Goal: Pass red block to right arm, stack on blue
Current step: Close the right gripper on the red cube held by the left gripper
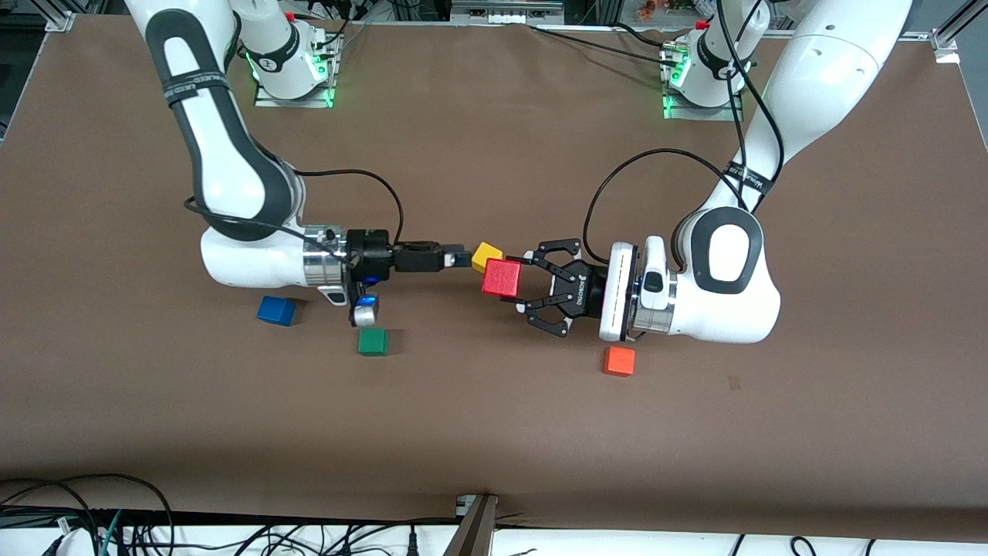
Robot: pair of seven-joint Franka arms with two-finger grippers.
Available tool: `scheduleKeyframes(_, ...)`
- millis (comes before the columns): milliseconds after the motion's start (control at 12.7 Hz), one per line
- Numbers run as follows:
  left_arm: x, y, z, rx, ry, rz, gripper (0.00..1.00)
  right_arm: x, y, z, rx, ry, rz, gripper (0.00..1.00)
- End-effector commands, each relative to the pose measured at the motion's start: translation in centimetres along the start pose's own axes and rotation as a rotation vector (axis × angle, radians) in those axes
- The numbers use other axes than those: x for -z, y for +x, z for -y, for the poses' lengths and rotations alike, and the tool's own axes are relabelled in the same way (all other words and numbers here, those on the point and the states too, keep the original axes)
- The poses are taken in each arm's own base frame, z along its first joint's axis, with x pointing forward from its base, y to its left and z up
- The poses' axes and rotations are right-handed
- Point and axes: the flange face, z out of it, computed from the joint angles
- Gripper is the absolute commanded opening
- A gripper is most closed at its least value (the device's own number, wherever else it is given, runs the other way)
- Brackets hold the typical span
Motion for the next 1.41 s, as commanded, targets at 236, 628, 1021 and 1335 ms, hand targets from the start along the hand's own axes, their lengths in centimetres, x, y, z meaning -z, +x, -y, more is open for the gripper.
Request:
scheduleKeyframes(236,-0.2,0.9,0.5,-0.018,0.005,-0.041,0.00,-0.6,0.5,0.3,0.008,0.078,-0.027,1.00)
scheduleKeyframes(628,0.0,0.9,0.6,-0.019,0.008,-0.040,0.00,-1.4,1.9,0.6,-0.001,0.108,-0.087,1.00)
scheduleKeyframes(1021,-1.2,1.2,0.5,-0.012,0.017,-0.050,0.00,-4.9,1.0,0.4,-0.010,0.113,-0.115,1.00)
scheduleKeyframes(1335,-2.0,1.2,0.4,-0.004,0.022,-0.047,0.00,-5.8,0.4,0.9,0.004,0.114,-0.110,0.83)
